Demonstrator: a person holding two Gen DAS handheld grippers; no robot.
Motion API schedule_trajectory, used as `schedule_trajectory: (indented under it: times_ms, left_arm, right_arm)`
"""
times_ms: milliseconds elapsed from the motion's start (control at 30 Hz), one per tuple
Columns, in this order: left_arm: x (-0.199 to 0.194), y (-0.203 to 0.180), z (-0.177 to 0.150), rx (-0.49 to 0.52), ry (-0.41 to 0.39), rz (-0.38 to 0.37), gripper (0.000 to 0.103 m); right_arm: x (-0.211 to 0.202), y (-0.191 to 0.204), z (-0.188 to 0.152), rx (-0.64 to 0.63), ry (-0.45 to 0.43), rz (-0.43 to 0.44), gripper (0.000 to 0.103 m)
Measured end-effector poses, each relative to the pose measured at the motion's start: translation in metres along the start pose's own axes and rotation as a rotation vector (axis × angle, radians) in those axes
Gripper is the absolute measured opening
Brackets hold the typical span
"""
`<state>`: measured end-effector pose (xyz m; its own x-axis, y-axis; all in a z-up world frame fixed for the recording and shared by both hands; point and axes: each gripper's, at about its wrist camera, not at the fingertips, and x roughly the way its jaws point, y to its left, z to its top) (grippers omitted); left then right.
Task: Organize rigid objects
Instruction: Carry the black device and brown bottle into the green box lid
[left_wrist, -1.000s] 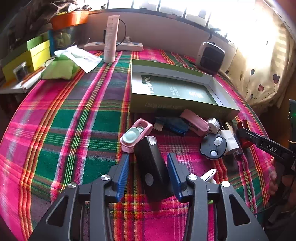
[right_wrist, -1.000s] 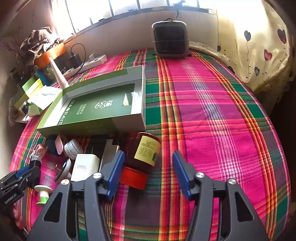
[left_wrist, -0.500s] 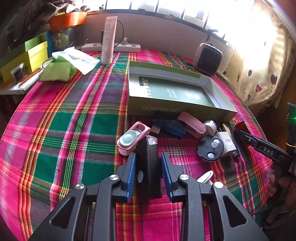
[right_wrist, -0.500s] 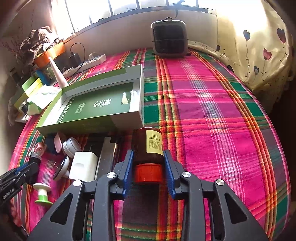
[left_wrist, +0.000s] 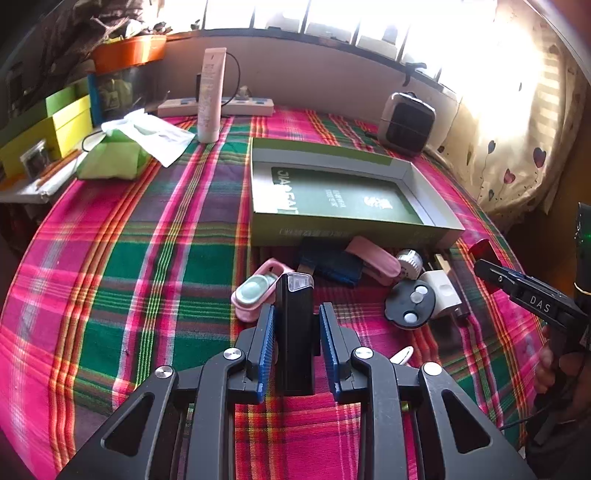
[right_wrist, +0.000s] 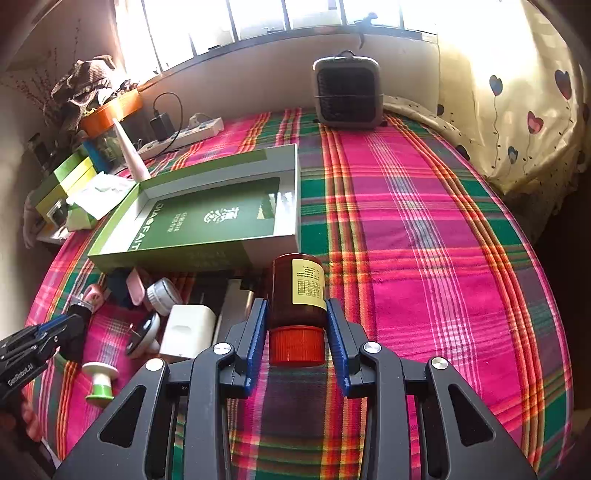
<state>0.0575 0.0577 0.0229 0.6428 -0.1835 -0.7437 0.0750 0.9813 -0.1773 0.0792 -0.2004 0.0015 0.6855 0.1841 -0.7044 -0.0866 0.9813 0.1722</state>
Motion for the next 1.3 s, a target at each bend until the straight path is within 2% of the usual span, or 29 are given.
schedule_trajectory:
  times_ms: [233,633,900,1300]
  left_arm:
    - [-0.007,-0.003,0.012,0.013,-0.018,-0.017,0.023]
    - [-0.001,-0.002,0.057,0.032,-0.038,-0.04,0.023]
    - [0.021,0.0,0.091,0.023,-0.034,-0.077,0.023]
    - [0.072,0.003,0.128,0.022,0.02,-0.078,0.023]
  right_arm:
    - [-0.007,0.006,0.006,-0.014,-0.021,0.01,0.033]
    - [-0.002,0.015,0.037,-0.04,-0.039,0.032,0.033]
    - [0.018,0.02,0.062,-0.064,-0.025,0.038,0.033]
    - [0.065,0.025,0.088,-0.083,0.031,0.021,0.033]
